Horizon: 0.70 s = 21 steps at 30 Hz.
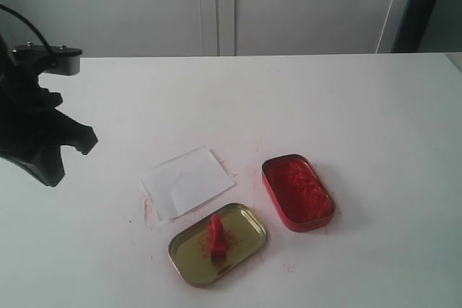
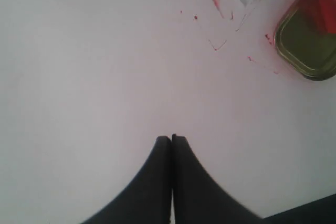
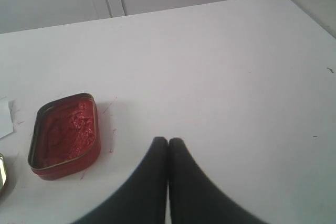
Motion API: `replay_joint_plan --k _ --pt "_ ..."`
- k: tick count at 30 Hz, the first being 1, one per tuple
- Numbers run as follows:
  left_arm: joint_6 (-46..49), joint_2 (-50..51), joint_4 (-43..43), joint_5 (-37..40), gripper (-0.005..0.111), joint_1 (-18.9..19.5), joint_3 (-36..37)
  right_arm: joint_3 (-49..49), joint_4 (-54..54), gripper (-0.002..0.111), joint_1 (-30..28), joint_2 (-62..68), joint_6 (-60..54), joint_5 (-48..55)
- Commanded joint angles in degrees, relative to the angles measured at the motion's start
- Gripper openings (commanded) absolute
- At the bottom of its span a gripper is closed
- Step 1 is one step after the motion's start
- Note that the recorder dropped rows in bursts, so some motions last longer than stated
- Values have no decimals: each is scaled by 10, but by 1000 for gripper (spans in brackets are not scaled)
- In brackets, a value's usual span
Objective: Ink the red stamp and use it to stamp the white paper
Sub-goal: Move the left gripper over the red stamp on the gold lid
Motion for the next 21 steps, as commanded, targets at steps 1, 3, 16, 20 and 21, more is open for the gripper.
replay_joint_plan --k 1,3,16,20,21 --pt "-9 21 -2 9 0 -29 -33 3 0 0 4 -2 -5 -8" --pt "-10 34 -2 9 0 -42 -47 3 0 0 4 -2 -5 -8" --pt "-22 122 21 27 0 -115 -137 3 0 0 4 -2 -5 -8" --pt "-22 150 21 35 0 -133 -168 3 0 0 4 -2 -5 -8" --pt "-22 157 21 39 0 -138 -175 3 0 0 4 -2 -5 -8"
